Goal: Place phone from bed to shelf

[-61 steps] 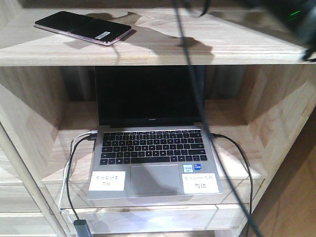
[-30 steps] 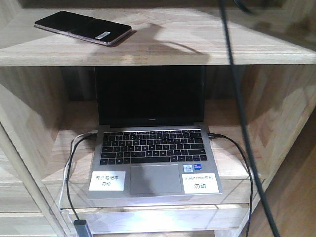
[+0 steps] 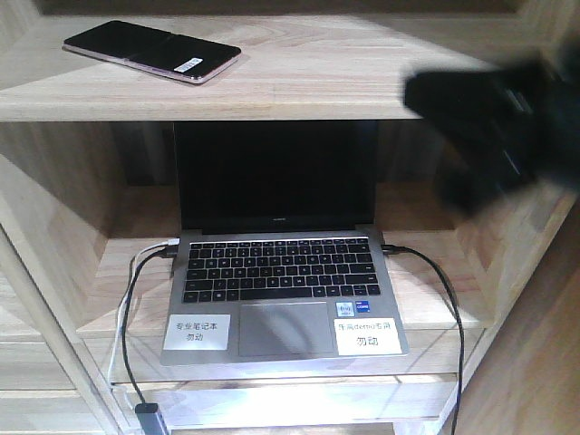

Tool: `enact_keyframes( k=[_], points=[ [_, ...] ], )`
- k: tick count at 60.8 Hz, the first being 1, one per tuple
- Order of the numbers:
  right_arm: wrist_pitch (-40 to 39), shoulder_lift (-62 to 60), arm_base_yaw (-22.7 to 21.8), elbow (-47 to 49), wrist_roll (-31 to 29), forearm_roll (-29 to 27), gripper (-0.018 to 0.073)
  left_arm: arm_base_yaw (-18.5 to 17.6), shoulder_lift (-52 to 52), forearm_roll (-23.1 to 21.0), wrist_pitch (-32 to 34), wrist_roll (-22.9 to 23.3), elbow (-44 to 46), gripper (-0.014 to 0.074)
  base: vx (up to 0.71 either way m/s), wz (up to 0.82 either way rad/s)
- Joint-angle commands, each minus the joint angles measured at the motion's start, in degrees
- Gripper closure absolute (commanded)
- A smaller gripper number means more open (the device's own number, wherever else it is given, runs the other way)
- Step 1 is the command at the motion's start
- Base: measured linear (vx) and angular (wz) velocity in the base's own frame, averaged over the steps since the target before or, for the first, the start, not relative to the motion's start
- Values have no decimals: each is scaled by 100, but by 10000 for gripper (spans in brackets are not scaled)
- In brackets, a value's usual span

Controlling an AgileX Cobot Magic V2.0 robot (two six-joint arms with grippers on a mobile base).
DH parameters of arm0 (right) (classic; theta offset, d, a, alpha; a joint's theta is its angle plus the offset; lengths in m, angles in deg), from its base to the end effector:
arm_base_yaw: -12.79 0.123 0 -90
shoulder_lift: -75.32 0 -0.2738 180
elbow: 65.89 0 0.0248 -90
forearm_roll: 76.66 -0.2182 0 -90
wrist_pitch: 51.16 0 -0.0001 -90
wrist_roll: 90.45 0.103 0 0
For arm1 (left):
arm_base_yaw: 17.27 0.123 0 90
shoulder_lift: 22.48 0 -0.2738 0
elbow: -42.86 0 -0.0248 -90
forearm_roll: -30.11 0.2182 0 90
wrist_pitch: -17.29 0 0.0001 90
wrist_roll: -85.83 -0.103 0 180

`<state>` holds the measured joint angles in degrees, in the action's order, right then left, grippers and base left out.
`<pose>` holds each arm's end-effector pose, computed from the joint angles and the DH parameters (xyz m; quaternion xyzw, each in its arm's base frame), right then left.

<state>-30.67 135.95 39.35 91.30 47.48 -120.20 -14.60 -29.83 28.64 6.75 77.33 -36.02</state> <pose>0.1485 0.1021 0.3962 -0.2524 0.7133 0.2362 0.6096 0.0468 0.0017 0.1849 0.0302 0.7470 0.0545 0.6619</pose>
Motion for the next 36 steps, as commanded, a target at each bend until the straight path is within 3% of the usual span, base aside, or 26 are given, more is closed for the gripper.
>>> enact_keyframes(
  k=[1,21,36],
  points=[
    [-367,-594,-41,-386,-42,-88,566,7,72,-52,412,33,127,595,0,0],
    [-361,-2385,-41,-2192,2,-105,566,7,72,-52,412,33,127,595,0,0],
    [-361,-3204,-41,-2958,133,-99,566,7,72,-52,412,33,127,595,0,0]
  ],
)
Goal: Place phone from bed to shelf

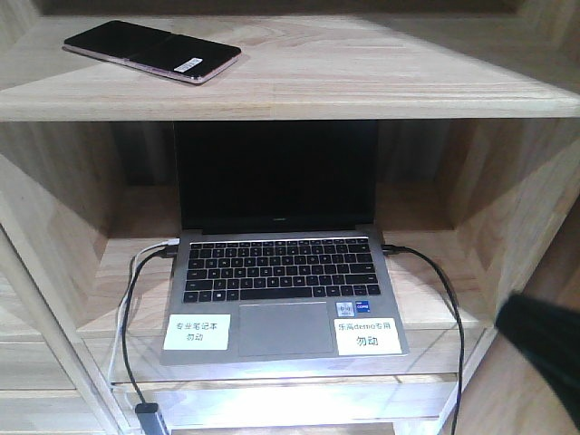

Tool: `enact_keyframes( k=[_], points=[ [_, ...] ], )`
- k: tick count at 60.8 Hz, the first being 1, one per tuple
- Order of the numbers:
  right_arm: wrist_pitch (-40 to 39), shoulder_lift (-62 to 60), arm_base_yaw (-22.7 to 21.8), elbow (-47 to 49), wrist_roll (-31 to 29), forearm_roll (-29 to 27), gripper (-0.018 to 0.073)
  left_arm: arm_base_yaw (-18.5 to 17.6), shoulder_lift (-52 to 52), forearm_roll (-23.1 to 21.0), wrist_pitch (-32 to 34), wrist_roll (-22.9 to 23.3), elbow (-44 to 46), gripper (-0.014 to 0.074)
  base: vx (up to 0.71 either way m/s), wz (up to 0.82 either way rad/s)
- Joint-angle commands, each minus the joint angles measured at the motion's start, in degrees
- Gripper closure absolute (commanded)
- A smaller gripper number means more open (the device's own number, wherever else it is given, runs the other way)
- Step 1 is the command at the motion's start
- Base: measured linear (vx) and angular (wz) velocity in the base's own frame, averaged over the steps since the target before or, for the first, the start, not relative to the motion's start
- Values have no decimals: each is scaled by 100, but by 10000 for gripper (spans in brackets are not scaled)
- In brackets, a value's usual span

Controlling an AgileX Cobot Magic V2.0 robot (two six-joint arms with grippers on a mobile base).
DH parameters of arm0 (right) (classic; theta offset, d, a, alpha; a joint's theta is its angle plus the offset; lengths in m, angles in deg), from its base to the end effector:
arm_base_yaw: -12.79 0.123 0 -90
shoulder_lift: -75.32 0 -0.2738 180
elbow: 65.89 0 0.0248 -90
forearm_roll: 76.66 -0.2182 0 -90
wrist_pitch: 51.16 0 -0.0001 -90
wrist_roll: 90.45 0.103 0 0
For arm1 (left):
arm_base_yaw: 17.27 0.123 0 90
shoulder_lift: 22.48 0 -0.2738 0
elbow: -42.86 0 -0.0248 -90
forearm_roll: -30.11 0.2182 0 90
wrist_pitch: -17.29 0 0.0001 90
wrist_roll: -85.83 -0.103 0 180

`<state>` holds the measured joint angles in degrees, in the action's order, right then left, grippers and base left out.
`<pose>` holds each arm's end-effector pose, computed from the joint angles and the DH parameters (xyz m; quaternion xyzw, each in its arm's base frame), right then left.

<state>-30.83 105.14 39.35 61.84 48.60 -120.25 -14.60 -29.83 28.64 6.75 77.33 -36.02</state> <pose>0.0555 0.0554 0.3013 -0.2437 0.7076 0.2433 0.6170 0.0468 0.0017 0.1849 0.0302 0.7470 0.0545 0.6619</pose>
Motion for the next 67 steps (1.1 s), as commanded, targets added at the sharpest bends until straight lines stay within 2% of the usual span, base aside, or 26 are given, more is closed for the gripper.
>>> enact_keyframes(
  k=[1,51,56,59,67],
  points=[
    [-345,-141,-41,-37,20,-94,566,7,72,-52,412,33,127,595,0,0],
    [-388,-171,-41,-94,42,-170,566,7,72,-52,412,33,127,595,0,0],
    [-418,-171,-41,-94,157,63,566,7,72,-52,412,33,127,595,0,0],
    [-419,-171,-41,-94,455,349,566,7,72,-52,412,33,127,595,0,0],
    [-419,-171,-41,-94,1836,1619,566,7,72,-52,412,33,127,595,0,0]
  ],
)
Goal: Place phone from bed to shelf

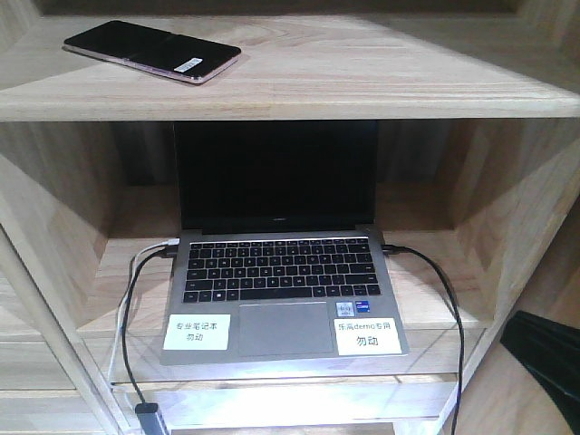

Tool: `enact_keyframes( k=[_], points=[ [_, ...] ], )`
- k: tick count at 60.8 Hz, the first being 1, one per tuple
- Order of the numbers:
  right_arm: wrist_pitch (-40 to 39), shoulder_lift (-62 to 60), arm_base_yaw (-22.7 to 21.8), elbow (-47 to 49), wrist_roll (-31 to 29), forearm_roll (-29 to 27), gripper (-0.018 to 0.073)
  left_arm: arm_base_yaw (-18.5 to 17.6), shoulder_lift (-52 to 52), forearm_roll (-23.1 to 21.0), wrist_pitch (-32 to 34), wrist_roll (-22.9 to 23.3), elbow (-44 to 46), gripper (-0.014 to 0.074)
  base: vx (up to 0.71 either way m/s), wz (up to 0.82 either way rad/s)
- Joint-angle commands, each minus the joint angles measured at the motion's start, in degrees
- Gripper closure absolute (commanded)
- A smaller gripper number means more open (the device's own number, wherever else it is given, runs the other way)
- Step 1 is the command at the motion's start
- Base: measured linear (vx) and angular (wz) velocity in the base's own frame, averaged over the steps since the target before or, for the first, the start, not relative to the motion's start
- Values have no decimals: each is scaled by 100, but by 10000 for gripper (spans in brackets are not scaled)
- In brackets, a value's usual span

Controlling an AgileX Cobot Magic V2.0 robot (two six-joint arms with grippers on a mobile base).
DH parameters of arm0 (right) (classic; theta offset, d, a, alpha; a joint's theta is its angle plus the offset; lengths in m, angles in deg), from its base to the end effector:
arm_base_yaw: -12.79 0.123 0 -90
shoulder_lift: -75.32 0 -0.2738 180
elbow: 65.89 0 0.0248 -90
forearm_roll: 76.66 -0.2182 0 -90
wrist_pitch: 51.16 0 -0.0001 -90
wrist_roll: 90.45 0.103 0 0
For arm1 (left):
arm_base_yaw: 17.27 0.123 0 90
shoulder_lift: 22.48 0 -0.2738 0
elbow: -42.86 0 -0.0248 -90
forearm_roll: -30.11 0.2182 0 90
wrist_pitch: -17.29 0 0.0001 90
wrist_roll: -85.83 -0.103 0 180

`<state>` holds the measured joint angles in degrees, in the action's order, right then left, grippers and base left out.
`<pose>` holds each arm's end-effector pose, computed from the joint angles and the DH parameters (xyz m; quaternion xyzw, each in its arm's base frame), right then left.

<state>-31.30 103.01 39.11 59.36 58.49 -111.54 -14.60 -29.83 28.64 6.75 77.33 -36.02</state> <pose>0.0542 0.0492 0.2877 -0.2201 0.7265 0.2311 0.6085 0.0468 0.0017 0.1849 0.0302 0.7470 0.0545 0.6619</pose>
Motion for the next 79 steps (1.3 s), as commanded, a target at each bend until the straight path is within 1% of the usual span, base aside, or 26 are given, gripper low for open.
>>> enact_keyframes(
  k=[1,5,9,14,17,21,31,45,53,57,61,70,73,79],
  points=[
    [-372,42,-17,153,1080,954,566,7,72,-52,412,33,127,595,0,0],
    [-372,42,-17,153,1804,1576,566,7,72,-52,412,33,127,595,0,0],
    [-372,42,-17,153,2336,2063,566,7,72,-52,412,33,127,595,0,0],
    [-397,42,-17,130,2634,2490,565,7,72,-52,412,33,127,595,0,0],
    [-487,35,-47,59,2672,2635,565,7,72,-52,412,33,127,595,0,0],
    [-648,-2,-239,-108,2692,2645,565,7,72,-52,412,33,127,595,0,0],
    [-668,-278,-1053,-529,2802,2636,565,7,72,-52,412,33,127,595,0,0],
    [-679,-1050,-2083,-1266,2671,2721,565,7,72,-52,412,33,127,595,0,0],
    [-683,-1555,-2488,-1646,2604,2892,565,7,72,-52,412,33,127,595,0,0],
    [-704,-1844,-2602,-1792,2604,2969,565,7,72,-52,412,33,127,595,0,0],
    [-844,-2120,-2596,-1960,2610,3068,565,7,72,-52,412,33,127,595,0,0],
    [-1623,-2094,-2586,-2417,2745,3111,565,7,72,-52,412,33,127,595,0,0],
    [-1593,-2094,-2586,-2403,2778,3133,565,7,72,-52,412,33,127,595,0,0],
    [-1772,-2094,-2586,-2403,2729,3139,565,7,72,-52,412,33,127,595,0,0]
  ],
)
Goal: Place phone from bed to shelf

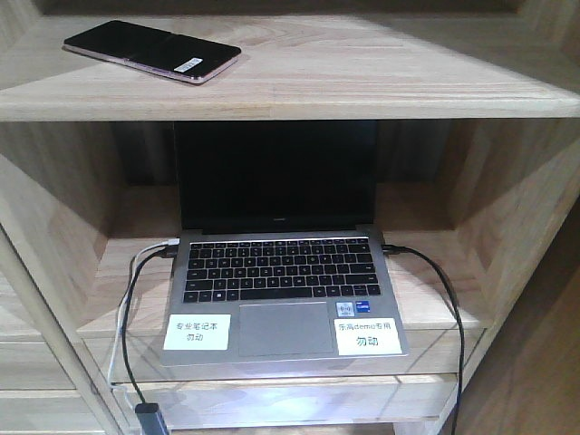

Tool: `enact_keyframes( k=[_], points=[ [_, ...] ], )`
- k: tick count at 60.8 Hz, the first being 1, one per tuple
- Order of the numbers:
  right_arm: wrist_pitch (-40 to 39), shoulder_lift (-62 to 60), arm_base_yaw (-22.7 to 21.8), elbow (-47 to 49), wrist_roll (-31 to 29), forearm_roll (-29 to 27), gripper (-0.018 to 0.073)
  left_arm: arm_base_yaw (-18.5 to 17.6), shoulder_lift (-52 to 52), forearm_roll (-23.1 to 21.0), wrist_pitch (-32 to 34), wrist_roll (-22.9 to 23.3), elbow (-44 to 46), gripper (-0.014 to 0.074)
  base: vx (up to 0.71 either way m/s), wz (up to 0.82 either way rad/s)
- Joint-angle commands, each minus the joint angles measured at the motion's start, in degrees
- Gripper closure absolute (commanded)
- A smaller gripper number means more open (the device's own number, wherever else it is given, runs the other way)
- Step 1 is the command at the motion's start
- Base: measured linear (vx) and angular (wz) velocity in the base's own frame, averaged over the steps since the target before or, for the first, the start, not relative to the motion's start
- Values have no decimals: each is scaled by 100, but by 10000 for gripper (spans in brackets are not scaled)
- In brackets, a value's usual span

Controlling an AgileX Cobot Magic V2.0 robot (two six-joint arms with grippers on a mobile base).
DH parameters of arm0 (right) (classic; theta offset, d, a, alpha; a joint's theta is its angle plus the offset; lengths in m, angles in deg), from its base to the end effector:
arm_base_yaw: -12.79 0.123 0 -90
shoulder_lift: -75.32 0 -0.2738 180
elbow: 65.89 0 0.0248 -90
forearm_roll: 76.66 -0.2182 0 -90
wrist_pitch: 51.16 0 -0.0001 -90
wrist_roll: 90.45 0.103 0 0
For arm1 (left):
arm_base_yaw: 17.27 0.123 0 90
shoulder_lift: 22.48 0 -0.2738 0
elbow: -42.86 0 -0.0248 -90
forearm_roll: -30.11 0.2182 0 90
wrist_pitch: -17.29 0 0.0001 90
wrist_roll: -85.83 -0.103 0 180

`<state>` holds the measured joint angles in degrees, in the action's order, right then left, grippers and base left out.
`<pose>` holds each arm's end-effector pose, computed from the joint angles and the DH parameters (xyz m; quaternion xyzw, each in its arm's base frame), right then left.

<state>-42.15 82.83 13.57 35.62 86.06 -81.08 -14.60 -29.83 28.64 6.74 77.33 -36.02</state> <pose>0.0471 0.0019 0.1897 -0.0035 0.7372 0.0142 0.6755 0.0468 0.0017 0.1849 0.0302 0.7471 0.0545 0.6618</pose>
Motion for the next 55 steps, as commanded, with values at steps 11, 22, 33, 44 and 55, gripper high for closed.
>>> enact_keyframes(
  k=[11,22,33,44,55],
  points=[
    [-726,-76,-31,-29,-110,94,565,7,72,-52,412,33,127,595,0,0],
    [-726,-76,-31,-29,-110,94,565,7,72,-52,412,33,127,595,0,0],
    [-726,-76,-31,-29,-110,94,565,7,72,-52,412,33,127,595,0,0],
    [-726,-76,-31,-29,-110,94,565,7,72,-52,412,33,127,595,0,0],
    [-726,-76,-31,-29,-110,94,565,7,72,-52,412,33,127,595,0,0]
  ],
)
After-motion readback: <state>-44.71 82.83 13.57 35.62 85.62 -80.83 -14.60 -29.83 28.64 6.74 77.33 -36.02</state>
